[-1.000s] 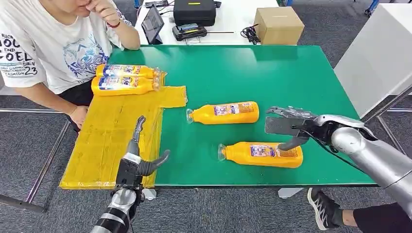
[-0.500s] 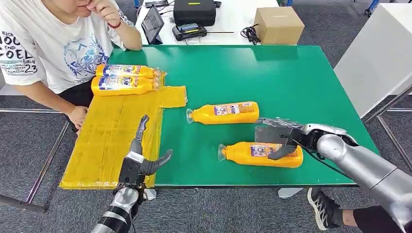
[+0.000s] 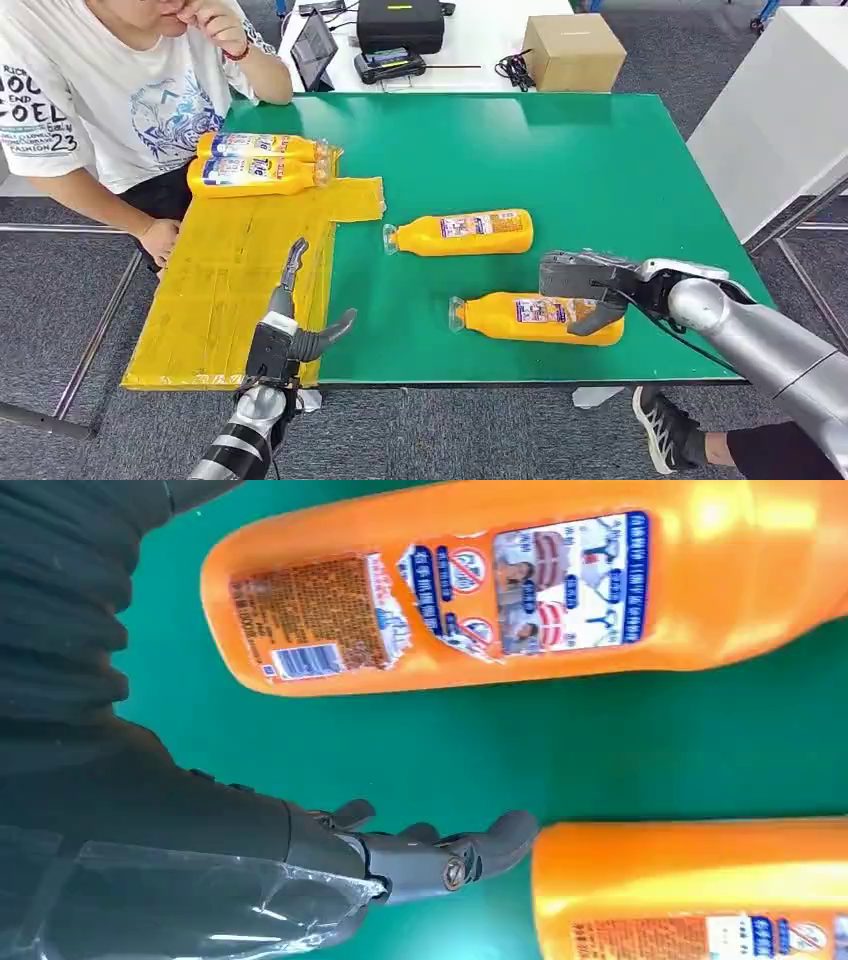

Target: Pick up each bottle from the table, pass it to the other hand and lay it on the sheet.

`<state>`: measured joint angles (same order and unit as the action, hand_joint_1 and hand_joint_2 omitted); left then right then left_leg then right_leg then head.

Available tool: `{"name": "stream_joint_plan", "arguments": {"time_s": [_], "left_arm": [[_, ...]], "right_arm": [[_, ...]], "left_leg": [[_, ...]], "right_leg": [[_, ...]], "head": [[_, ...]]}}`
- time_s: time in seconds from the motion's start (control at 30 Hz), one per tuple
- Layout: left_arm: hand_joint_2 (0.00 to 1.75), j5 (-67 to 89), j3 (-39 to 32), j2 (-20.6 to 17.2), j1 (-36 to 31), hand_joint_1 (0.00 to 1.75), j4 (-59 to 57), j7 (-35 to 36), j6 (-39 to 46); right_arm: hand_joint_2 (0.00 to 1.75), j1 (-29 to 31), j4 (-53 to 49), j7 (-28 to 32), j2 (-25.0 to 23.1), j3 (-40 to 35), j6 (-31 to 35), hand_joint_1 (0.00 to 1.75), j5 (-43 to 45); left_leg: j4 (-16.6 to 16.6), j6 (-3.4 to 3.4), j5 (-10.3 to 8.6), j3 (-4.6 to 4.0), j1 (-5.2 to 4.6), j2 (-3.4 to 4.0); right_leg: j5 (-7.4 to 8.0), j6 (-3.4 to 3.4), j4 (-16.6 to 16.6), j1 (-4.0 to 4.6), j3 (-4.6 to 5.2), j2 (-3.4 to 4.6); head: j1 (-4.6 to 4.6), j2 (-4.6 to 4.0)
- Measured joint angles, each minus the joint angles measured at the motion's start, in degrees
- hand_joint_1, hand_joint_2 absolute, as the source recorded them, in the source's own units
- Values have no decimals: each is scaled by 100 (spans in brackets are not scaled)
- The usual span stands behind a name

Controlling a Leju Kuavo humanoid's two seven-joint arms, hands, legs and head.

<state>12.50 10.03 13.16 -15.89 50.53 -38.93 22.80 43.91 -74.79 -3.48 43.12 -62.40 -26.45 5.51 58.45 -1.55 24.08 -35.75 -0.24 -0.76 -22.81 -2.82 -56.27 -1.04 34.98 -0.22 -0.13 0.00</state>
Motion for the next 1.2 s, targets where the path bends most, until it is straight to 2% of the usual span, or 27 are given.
{"name": "stream_joint_plan", "arguments": {"time_s": [0.53, 0.87, 1.2], "left_arm": [[175, 0, 0, 2, -20, 0, -20, 0, 0], [175, -7, 13, 4, -27, 0, -68, 0, -2], [175, 4, 22, 52, -42, 0, -138, 0, -17]], "right_arm": [[175, -13, -28, -17, 72, -63, 4, 0, -7], [175, -421, 107, 72, 61, -63, 225, 0, -416], [175, -682, 667, 210, -396, -57, 334, 0, -1143]], "left_leg": [[0, 0, -1, 1, 0, 0], [0, 0, 0, 1, 0, 0], [-1, 0, -1, 1, 1, 0]], "right_leg": [[0, 0, 0, 0, 0, 0], [0, 0, 0, 0, 0, 0], [0, 0, -1, 0, -1, 0]], "head": [[0, 0], [0, 0], [0, 0]]}}
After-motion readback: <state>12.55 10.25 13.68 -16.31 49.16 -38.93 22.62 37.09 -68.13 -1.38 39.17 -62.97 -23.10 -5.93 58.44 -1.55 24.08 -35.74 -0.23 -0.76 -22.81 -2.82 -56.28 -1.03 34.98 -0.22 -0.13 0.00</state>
